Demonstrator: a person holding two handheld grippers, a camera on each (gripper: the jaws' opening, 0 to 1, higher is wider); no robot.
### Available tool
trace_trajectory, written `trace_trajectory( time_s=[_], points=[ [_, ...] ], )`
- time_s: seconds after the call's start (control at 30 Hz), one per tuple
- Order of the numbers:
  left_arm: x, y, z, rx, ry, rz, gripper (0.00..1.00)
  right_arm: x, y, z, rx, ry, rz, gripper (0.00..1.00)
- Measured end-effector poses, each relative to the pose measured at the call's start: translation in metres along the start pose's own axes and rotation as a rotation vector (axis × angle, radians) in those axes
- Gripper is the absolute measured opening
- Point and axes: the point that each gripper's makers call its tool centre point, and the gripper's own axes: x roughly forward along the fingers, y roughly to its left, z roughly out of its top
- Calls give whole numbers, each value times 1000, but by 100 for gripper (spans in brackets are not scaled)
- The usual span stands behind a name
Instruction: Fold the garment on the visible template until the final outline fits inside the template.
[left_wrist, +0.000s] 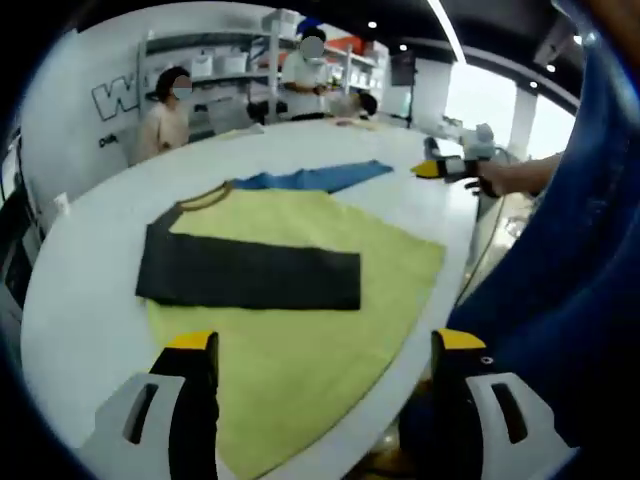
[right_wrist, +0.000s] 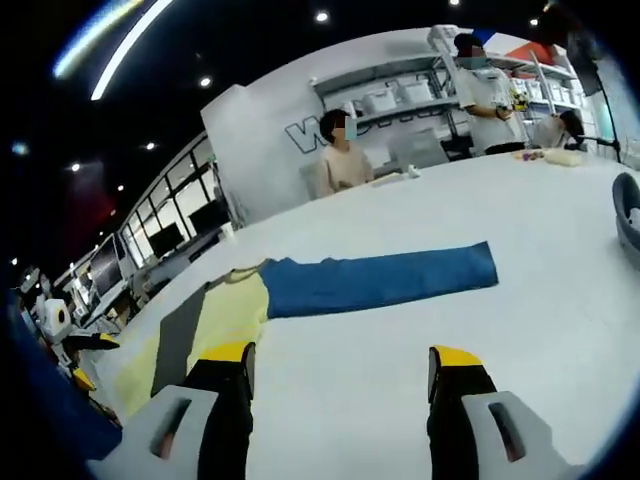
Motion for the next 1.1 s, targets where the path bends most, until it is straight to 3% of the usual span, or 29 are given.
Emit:
trace_trajectory(
  time_s=[0.07,0.23,0.43,0.6,0.7,0.8,1.1],
  points=[
    [-3,5,-2,-11,4,18,82,4,-3,8,57,-23,-29,69],
    [-10,13,-5,-32,-2,64,82,14,-44,25,154,-40,-83,65],
    [-16,21,-3,-71,-11,114,82,24,-70,36,272,-65,-129,64],
    [-19,25,-2,-82,-9,141,81,34,-86,42,299,-73,-152,61],
    [-20,25,2,-78,-5,157,81,37,-83,45,314,-80,-148,60],
    [-20,24,4,-77,-4,170,81,46,-94,46,304,-61,-148,57],
    [-23,26,5,-81,6,199,79,59,-94,48,332,-56,-138,58]
  ],
)
